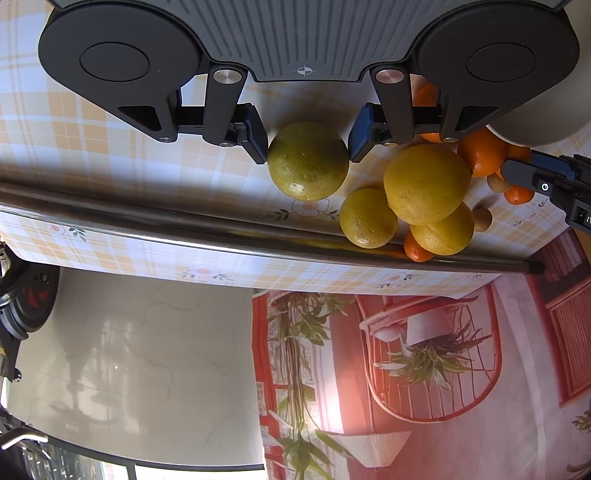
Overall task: Organize fruits
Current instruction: 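Carry the grapefruit in the right tool while the left tool carries the tangerine over the white plate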
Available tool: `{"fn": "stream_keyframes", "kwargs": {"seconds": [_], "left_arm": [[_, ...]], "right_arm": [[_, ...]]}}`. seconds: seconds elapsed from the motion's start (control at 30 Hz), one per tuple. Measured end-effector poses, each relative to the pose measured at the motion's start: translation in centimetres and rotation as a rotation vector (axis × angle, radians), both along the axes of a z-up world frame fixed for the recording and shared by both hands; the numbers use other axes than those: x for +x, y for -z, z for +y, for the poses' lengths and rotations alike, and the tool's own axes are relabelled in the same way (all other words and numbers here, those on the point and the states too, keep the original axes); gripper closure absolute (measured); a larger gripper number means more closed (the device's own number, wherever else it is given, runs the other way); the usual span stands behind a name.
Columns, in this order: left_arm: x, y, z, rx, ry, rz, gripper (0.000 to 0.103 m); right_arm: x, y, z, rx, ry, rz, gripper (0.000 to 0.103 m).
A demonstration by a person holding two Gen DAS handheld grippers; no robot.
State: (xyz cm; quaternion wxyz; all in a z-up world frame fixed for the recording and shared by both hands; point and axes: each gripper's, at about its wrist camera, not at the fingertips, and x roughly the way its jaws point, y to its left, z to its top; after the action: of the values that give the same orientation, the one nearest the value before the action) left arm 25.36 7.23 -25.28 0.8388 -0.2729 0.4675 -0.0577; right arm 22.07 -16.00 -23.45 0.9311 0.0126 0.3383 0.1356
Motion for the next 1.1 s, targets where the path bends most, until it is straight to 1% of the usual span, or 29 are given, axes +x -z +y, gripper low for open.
{"fn": "stream_keyframes", "kwargs": {"seconds": [0.13, 0.3, 0.33, 0.4, 0.53, 0.63, 0.9, 1.0, 1.1], "left_arm": [[-0.1, 0.2, 0.3, -0.026, -0.021, 0.002, 0.067], [-0.6, -0.4, -0.1, 0.037, -0.006, -0.025, 0.067], [-0.8, -0.6, -0.1, 0.039, -0.005, -0.033, 0.067], [-1.2, -1.2, -0.1, 0.045, 0.001, -0.062, 0.067], [-2.0, -2.5, -0.3, 0.083, 0.021, -0.112, 0.067], [-2.4, -3.3, -0.5, 0.103, 0.054, -0.134, 0.067], [-4.2, -4.1, -0.2, 0.107, 0.121, -0.157, 0.067], [-5.1, -4.3, -0.2, 0.118, 0.156, -0.168, 0.067], [-6.0, -4.4, -0.2, 0.133, 0.189, -0.17, 0.067]], "right_arm": [[0.0, 0.0, 0.0, 0.0, 0.0, 0.001, 0.058], [0.1, 0.0, 0.1, -0.004, -0.001, 0.006, 0.058], [0.1, 0.0, 0.1, -0.002, -0.001, 0.005, 0.059], [0.1, 0.0, 0.1, 0.002, -0.002, 0.004, 0.059], [-0.1, -0.1, 0.0, 0.019, -0.007, -0.008, 0.059], [-0.3, -0.1, -0.2, 0.024, 0.002, -0.016, 0.059], [-1.1, -0.4, -0.3, 0.017, 0.032, -0.031, 0.059], [-2.4, -0.8, 0.2, -0.001, 0.023, -0.037, 0.059], [-4.4, -1.5, 0.5, 0.009, 0.013, -0.048, 0.059]]}}
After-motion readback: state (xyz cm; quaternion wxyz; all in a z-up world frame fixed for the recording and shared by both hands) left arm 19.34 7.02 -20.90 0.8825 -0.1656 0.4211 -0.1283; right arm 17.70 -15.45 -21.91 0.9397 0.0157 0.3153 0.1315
